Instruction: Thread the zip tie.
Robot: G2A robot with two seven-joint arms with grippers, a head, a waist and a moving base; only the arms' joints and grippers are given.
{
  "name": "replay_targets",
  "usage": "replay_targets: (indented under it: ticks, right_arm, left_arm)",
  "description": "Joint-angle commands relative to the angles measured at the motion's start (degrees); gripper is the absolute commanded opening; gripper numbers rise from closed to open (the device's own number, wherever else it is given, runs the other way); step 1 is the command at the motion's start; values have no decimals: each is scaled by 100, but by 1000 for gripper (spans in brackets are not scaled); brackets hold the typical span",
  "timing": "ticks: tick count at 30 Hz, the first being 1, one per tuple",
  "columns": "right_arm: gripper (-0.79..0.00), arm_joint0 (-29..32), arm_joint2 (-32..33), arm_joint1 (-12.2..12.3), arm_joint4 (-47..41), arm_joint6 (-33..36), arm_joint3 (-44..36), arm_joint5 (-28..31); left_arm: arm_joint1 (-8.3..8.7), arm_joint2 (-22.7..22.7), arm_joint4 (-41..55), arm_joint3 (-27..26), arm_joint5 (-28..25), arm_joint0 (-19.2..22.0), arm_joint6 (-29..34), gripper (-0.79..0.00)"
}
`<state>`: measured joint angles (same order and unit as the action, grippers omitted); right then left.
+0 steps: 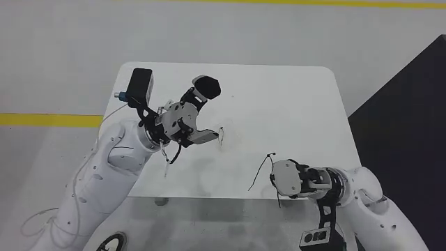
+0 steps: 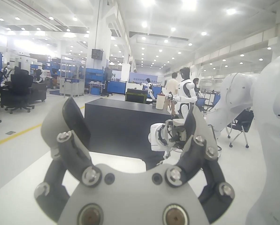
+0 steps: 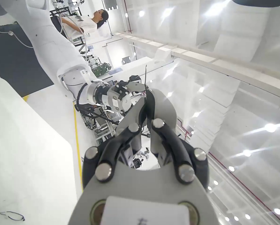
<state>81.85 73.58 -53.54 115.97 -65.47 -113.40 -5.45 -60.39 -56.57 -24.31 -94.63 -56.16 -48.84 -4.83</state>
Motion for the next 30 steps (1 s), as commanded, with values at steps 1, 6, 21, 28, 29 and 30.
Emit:
replay_targets:
  ticks: [1, 6, 21, 28, 29, 30]
  right_arm:
    - [-785, 7, -6, -4, -27, 77, -15, 21]
    - [-785, 31, -32, -42, -653, 684, 16, 504]
    - [-785, -60, -87, -112, -2100, 1354, 333, 2037]
    - [-785, -14, -210, -215, -3408, 2850, 339, 2210]
    - [-785, -14, -210, -215, -3408, 2850, 339, 2210]
    - [-785, -14, -210, -215, -3408, 2850, 339, 2210]
  left_arm:
    - [0, 0, 1, 0, 0, 0, -1, 0]
    - [0, 0, 1, 0, 0, 0, -1, 0]
    - [43, -766, 54, -128, 111, -210, 233, 0]
    - [5, -680, 143, -237, 130, -321, 444, 0]
    - [-3, -654, 136, -239, 134, -322, 480, 0]
    - [-10, -640, 135, -236, 142, -324, 490, 0]
